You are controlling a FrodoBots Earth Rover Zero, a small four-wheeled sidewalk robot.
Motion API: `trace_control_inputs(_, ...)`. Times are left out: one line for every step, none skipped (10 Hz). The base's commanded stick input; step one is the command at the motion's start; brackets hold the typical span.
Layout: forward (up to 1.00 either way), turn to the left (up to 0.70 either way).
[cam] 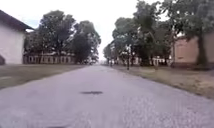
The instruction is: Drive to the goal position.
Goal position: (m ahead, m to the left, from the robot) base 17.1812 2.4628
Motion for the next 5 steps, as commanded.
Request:
trace_control_inputs(0.85, 0.0)
trace_control_inputs(0.85, 0.0)
trace_control_inputs(0.85, 0.0)
trace_control_inputs(0.85, 0.03)
trace_control_inputs(0.85, 0.29)
